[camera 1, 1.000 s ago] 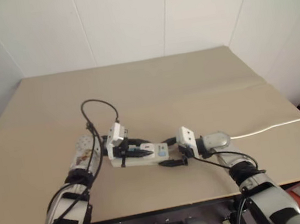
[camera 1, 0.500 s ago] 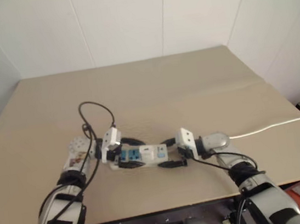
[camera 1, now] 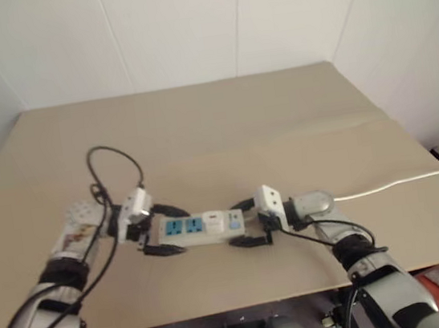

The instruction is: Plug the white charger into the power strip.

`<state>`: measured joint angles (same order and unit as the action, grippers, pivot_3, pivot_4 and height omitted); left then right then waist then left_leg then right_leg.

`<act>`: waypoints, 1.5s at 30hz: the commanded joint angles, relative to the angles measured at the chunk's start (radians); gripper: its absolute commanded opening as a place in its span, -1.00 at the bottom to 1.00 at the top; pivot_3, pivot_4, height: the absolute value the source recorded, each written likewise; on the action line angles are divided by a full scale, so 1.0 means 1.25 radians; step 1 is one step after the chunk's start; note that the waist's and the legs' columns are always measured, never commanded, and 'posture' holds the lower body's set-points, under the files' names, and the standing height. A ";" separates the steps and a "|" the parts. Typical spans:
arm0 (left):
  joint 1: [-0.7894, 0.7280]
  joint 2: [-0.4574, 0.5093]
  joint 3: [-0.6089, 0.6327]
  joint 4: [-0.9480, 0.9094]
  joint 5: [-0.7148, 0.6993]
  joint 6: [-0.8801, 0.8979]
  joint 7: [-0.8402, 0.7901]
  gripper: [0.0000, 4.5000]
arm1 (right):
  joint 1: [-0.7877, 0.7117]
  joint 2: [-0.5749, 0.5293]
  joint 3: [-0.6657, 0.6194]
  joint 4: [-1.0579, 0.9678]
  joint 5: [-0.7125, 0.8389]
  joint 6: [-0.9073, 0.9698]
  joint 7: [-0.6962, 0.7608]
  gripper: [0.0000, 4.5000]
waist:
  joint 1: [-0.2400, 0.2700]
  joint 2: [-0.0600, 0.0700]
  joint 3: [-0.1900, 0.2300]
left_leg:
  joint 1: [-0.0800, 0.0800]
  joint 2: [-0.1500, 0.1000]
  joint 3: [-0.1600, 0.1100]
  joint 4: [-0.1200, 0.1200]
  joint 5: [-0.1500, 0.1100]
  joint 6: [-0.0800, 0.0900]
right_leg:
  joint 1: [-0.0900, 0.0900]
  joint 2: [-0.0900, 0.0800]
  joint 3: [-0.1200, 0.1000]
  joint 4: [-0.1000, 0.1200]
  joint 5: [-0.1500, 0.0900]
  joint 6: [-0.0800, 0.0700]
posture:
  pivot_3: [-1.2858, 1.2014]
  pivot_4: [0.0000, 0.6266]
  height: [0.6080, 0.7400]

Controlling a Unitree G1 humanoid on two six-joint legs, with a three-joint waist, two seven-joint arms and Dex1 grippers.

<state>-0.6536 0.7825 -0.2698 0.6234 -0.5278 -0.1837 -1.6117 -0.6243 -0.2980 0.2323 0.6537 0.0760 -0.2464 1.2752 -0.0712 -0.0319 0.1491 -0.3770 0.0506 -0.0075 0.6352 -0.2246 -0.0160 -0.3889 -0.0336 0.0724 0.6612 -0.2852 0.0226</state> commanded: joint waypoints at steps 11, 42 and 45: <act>0.172 0.180 0.226 -0.109 -0.032 0.047 -0.002 1.00 | 0.113 -0.256 -0.145 -0.359 0.168 0.179 0.064 0.99 | 0.025 0.006 0.013 | -0.025 -0.003 0.002 0.006 0.000 0.000 | -0.023 -0.006 -0.002 0.002 0.000 -0.001 | 0.03 -0.52 1.00; 0.000 0.053 0.272 0.025 0.117 0.099 0.001 1.00 | 0.061 -0.347 -0.140 -0.444 0.162 0.325 -0.041 0.99 | 0.026 0.005 0.015 | -0.030 -0.003 0.003 0.012 0.000 0.000 | -0.026 -0.005 -0.002 0.004 0.002 0.000 | 0.03 -0.52 1.00; -0.024 0.048 0.265 0.054 0.135 0.084 -0.001 1.00 | 0.046 -0.346 -0.138 -0.424 0.157 0.323 -0.036 0.99 | 0.026 0.005 0.015 | -0.030 -0.003 0.002 0.013 0.000 0.000 | -0.025 -0.005 -0.002 0.005 0.003 0.000 | 0.03 -0.52 1.00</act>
<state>-0.6724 0.8355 0.0571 0.6691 -0.3695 -0.0624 -1.6062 -0.5546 -0.7235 0.0722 0.1173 0.2742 0.1569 1.2317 -0.0382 -0.0253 0.1673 -0.4142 0.0471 -0.0045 0.6509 -0.2242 -0.0161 -0.4208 -0.0395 0.0697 0.6675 -0.2819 0.0224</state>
